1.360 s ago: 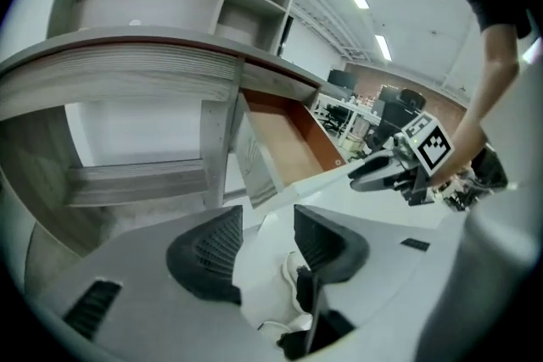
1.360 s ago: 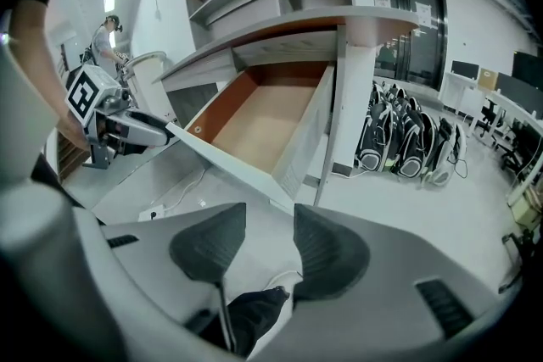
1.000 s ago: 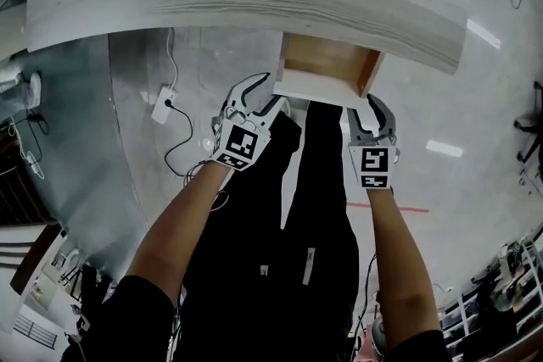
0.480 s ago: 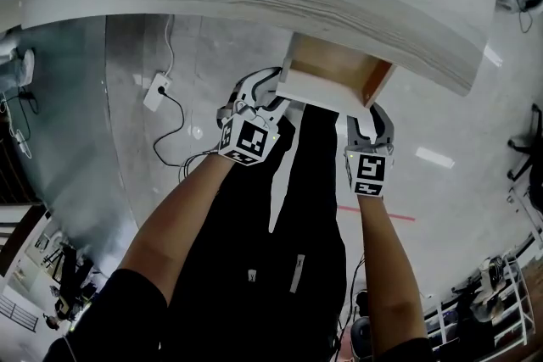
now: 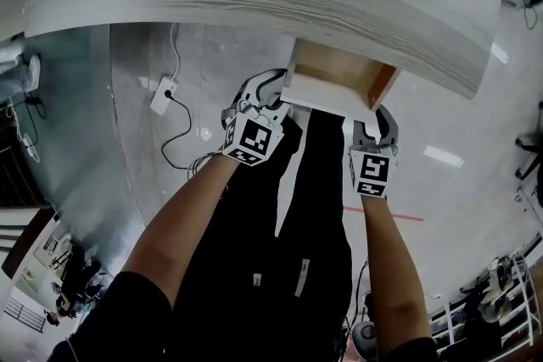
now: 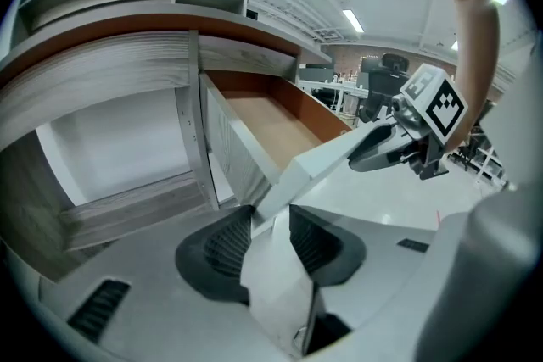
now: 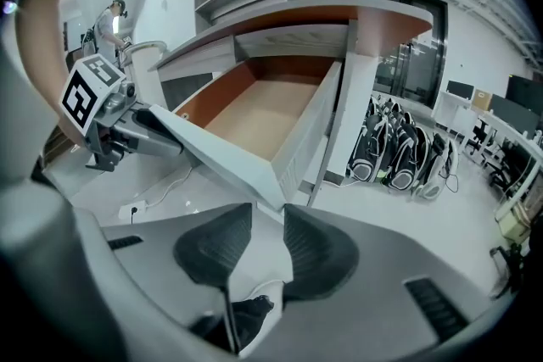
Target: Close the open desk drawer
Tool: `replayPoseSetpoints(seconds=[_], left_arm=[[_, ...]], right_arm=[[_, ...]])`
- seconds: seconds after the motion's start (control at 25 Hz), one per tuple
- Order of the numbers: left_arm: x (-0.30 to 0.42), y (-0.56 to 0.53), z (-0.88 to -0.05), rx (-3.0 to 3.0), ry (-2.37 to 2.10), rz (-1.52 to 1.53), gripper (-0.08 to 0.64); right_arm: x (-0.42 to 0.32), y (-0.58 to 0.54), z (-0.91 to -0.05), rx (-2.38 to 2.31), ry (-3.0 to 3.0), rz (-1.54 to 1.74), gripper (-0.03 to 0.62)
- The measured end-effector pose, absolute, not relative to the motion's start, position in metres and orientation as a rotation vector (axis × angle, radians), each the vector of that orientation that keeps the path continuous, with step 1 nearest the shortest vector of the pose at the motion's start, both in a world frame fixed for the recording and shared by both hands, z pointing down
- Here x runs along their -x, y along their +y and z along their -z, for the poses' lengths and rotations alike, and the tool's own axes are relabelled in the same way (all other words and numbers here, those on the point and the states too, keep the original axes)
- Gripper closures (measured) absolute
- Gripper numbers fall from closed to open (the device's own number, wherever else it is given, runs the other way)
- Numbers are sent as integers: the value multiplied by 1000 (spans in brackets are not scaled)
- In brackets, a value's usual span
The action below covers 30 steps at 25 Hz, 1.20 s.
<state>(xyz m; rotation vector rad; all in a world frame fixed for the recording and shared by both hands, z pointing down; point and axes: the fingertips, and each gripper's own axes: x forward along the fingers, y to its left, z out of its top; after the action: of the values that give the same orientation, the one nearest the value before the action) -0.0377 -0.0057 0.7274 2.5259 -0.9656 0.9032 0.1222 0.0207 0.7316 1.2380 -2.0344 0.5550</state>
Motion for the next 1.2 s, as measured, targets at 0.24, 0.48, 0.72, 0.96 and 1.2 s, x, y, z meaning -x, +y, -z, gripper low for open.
replayPoseSetpoints(seconds=[0.24, 0.48, 0.72, 0.96, 1.2], left_arm=[[40, -4, -726, -2514, -928, -917, 414], [35, 6, -716, -2527, -873, -945, 426], [37, 12, -696, -2489, -879, -886, 434], [32, 5, -670, -2475, -889, -819, 436], [33, 3, -656, -2418, -951, -735, 439]], right_arm=[[-127, 18, -725, -1239, -2037, -559, 506], [-134, 22, -713, -1240, -2066, -555, 506], [-133, 26, -695, -1276, -2094, -591, 509], [-138, 23, -672, -1392, -2105, -658, 509], [-139, 21, -659, -1461, -2124, -736, 509]])
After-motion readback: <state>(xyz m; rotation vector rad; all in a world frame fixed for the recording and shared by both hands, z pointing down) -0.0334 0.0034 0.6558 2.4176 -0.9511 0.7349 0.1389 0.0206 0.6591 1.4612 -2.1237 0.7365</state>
